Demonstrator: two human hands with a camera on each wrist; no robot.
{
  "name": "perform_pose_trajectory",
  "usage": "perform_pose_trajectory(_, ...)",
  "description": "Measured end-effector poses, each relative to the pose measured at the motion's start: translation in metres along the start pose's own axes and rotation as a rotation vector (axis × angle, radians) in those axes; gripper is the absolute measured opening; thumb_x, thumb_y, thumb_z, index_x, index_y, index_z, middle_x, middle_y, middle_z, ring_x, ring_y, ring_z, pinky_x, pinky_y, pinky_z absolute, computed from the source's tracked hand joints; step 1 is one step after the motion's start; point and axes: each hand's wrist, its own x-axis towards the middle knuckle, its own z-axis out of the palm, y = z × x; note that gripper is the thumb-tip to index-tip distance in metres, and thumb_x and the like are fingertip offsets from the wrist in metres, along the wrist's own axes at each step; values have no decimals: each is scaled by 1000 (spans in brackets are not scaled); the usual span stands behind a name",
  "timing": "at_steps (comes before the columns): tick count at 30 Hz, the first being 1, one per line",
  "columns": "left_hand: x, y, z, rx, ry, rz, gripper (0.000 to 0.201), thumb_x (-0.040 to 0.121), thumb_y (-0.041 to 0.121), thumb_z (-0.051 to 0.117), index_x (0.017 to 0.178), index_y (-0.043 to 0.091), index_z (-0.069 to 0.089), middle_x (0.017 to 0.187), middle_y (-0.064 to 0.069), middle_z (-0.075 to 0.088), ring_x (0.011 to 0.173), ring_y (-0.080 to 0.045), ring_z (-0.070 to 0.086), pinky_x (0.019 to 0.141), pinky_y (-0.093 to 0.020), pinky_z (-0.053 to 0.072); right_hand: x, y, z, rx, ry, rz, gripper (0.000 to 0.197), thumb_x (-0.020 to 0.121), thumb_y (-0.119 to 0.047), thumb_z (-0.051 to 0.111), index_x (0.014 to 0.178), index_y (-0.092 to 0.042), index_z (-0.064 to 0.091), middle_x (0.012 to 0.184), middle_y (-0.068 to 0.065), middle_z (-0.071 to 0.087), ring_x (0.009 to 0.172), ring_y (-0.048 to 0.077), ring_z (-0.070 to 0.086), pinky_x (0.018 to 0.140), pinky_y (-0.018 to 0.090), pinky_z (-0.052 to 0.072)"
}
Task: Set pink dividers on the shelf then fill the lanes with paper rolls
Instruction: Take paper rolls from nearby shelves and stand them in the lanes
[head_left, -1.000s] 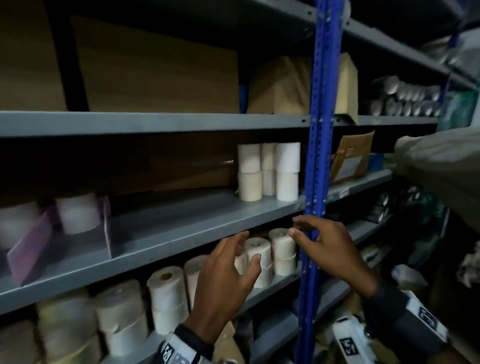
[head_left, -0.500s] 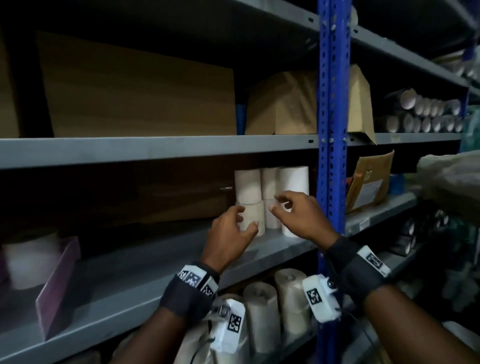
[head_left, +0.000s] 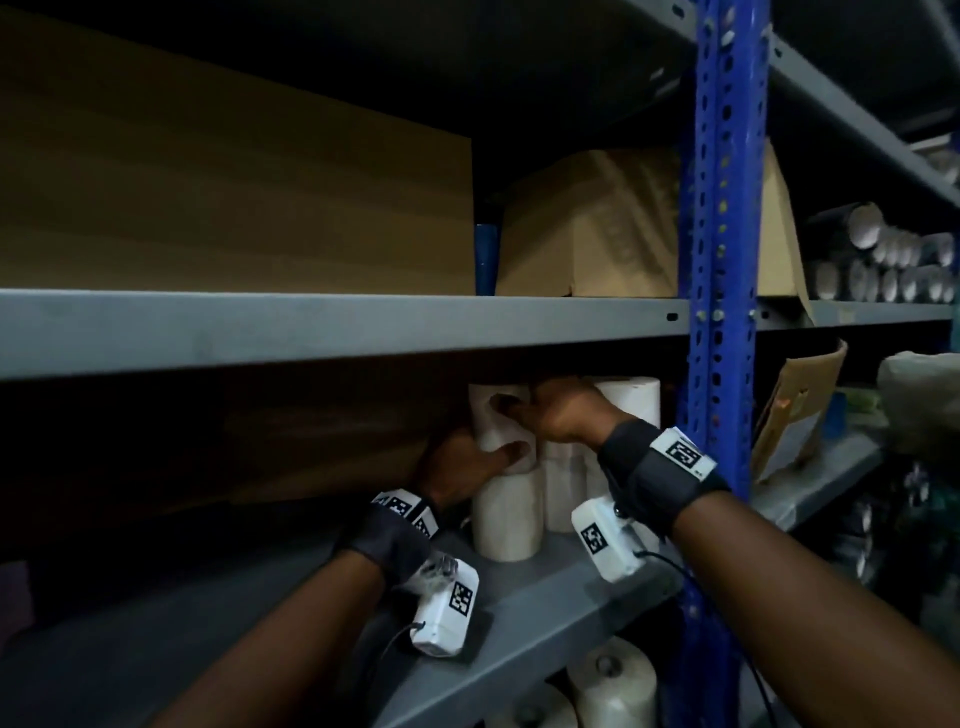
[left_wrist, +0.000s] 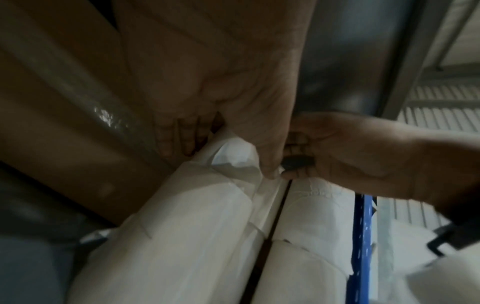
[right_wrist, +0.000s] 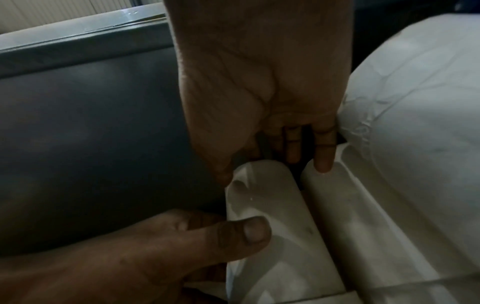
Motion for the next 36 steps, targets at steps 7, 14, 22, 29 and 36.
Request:
perform_pose_trajectory(7, -1, 8, 4, -36, 40, -11, 65, 85, 24, 84, 141, 8, 54, 134, -8, 63, 118, -15, 60, 100, -28, 48, -13, -9, -2, 162, 51, -150, 56, 96, -36, 58, 147, -19, 43, 154, 6, 42, 142, 23, 36, 117, 32, 27)
perform_pose_trajectory(14, -58, 48, -13, -79, 36, 121, 66, 66, 39, 86, 125, 15, 67, 116, 0, 74, 107, -15, 71, 89, -45, 60, -75, -21, -35, 249, 273, -187, 41, 87, -39, 69, 124, -21, 66, 111, 0, 65, 114, 21, 50, 103, 36, 36)
perform_pose_trajectory(22, -185, 86, -33, -14, 115, 87, 86, 50, 65, 76, 125, 31, 52, 113, 15, 67, 97, 1, 66, 76, -25, 59, -170, -41, -83, 545, 36, -247, 44, 78, -50, 71, 118, -32, 69, 135, -14, 52, 124, -2, 48, 107, 29, 41)
perform_pose_trajectory(29, -314, 101, -40, -165, 146, 32, 80, 55, 60, 83, 125, 47, 45, 117, 23, 64, 103, 8, 64, 82, -25, 61, -256, -78, -98, 738, -194, -341, 39, 66, -58, 74, 99, -38, 75, 134, -21, 56, 122, -11, 50, 103, 31, 46)
perform_pose_trajectory(36, -419, 114, -70, -203, 205, -36, 84, 62, 49, 85, 136, 38, 49, 123, 19, 67, 109, -2, 67, 85, -32, 62, -314, -134, -105, 748, -388, -476, 32, 66, -52, 76, 94, -36, 75, 132, -24, 56, 120, -7, 54, 98, 27, 50)
